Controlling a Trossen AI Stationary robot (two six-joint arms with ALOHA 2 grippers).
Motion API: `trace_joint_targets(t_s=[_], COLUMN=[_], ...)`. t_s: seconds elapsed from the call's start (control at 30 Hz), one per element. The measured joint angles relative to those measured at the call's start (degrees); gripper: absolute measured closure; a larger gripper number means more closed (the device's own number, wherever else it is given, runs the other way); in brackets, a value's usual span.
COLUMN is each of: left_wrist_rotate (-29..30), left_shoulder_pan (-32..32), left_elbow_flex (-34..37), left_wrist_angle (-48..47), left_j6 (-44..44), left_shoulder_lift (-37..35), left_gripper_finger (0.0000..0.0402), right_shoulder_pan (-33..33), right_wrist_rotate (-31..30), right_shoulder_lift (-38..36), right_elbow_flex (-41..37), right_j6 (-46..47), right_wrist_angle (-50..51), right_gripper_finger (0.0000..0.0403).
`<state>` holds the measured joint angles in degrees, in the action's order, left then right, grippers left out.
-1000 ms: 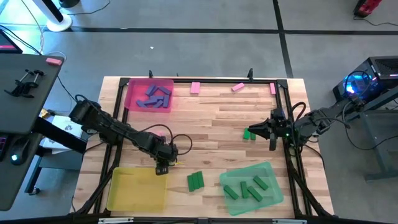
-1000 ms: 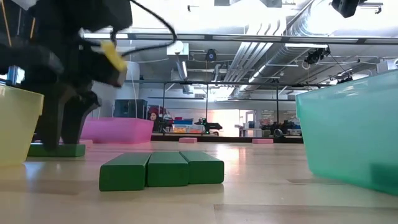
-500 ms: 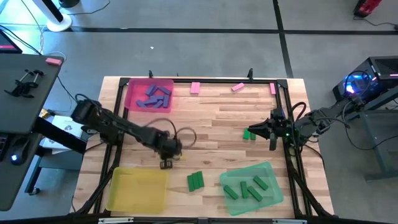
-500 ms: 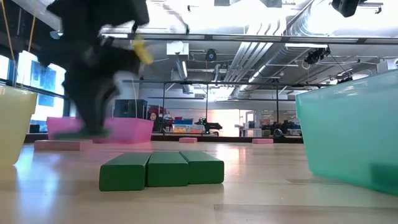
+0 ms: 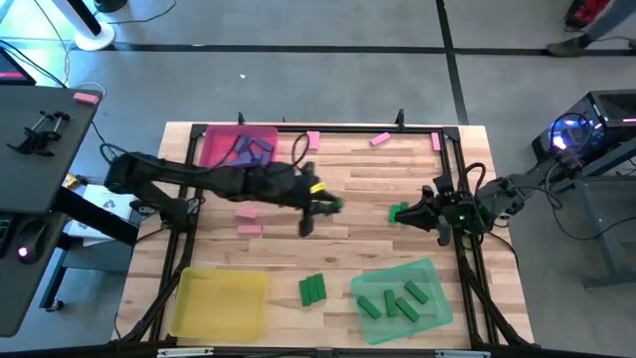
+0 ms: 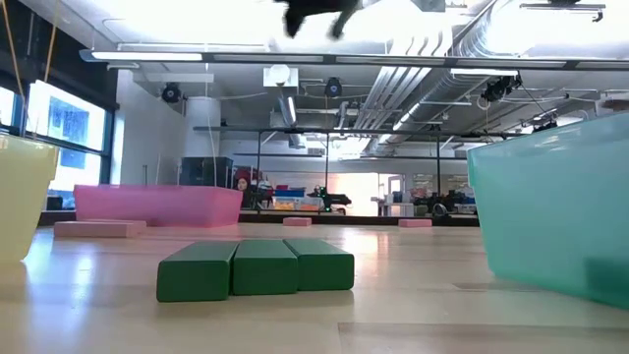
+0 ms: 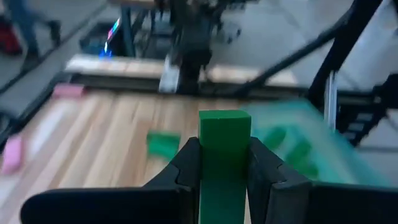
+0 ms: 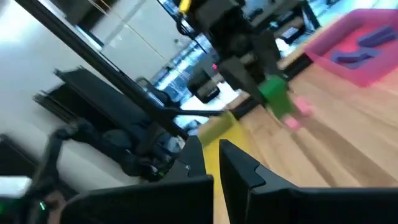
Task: Sort blocks
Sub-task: Put the green block into the light green bin
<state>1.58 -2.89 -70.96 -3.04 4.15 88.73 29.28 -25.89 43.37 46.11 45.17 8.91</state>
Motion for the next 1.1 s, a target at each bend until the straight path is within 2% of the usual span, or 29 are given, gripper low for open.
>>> trace_joint_targets(t_s=[0.07,0.23,0.33,0.5,0.6,0.73,0.87,1.0,1.1], left_wrist_rotate=[-2.4,-15.2,-18.3,-27.3,-28.6,-28.4,-27.9,-30.4,-31.9], left_shoulder_pan=[0.0,-1.6,-3.6,-7.0,-9.6,-11.7,-11.1,-8.3,-4.2], left_elbow_flex=[-3.2,-9.7,-13.1,-19.2,-22.0,-23.7,-26.1,-27.5,-27.5], left_wrist_angle=[4.6,20.1,28.8,33.6,33.9,31.5,28.7,23.2,10.6], left_j6=[-0.8,0.7,5.1,12.9,15.0,14.5,13.2,11.8,11.6], left_shoulder_lift=[4.8,18.1,26.2,37.2,41.1,43.6,42.0,38.8,33.6], left_gripper_finger=[0.0354,0.0354,0.0354,0.0354,0.0334,0.0243,0.0163,0.0126,0.0123], right_shoulder_pan=[0.0,-0.4,-0.4,-0.4,-0.4,-0.4,-0.4,-0.4,-0.4], right_wrist_rotate=[-0.1,-2.7,-4.5,-5.8,-5.9,-5.8,-5.9,-5.9,-5.9], right_shoulder_lift=[0.3,0.1,-0.4,-0.8,-0.8,-0.7,-0.7,-0.7,-0.7], right_elbow_flex=[0.0,0.0,0.0,0.0,0.0,0.0,0.0,0.0,0.0], right_j6=[-0.2,-2.3,-3.7,-4.7,-4.7,-3.9,-3.6,-3.7,-3.7], right_wrist_angle=[-1.6,-3.6,-3.7,-3.6,-3.5,-3.6,-3.7,-4.7,-5.8], right_gripper_finger=[0.0403,0.0403,0.0403,0.0403,0.0403,0.0403,0.0403,0.0403,0.0403])
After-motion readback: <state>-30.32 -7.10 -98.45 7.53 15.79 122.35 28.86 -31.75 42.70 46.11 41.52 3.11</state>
